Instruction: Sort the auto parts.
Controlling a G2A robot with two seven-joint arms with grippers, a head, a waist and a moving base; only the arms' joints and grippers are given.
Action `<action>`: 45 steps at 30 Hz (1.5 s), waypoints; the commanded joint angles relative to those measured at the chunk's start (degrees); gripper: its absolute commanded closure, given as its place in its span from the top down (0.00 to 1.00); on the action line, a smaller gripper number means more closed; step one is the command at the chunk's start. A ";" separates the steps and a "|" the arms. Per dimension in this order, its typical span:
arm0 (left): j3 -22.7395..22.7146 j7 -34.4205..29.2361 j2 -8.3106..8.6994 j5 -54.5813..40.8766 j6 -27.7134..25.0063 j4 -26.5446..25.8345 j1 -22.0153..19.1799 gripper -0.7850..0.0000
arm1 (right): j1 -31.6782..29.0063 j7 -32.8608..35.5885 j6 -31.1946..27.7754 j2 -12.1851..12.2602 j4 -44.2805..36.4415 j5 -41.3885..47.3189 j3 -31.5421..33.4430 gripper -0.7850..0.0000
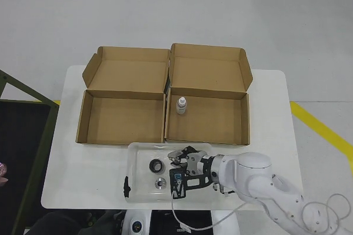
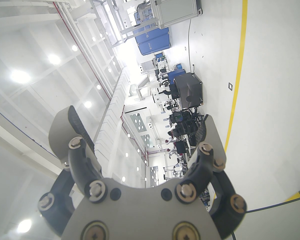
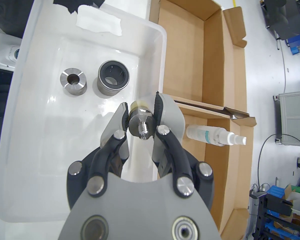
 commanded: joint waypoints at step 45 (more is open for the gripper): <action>0.00 0.00 0.00 0.00 0.00 0.00 0.00 1.00 | -0.63 -8.06 4.34 -0.68 6.67 6.19 9.73 0.00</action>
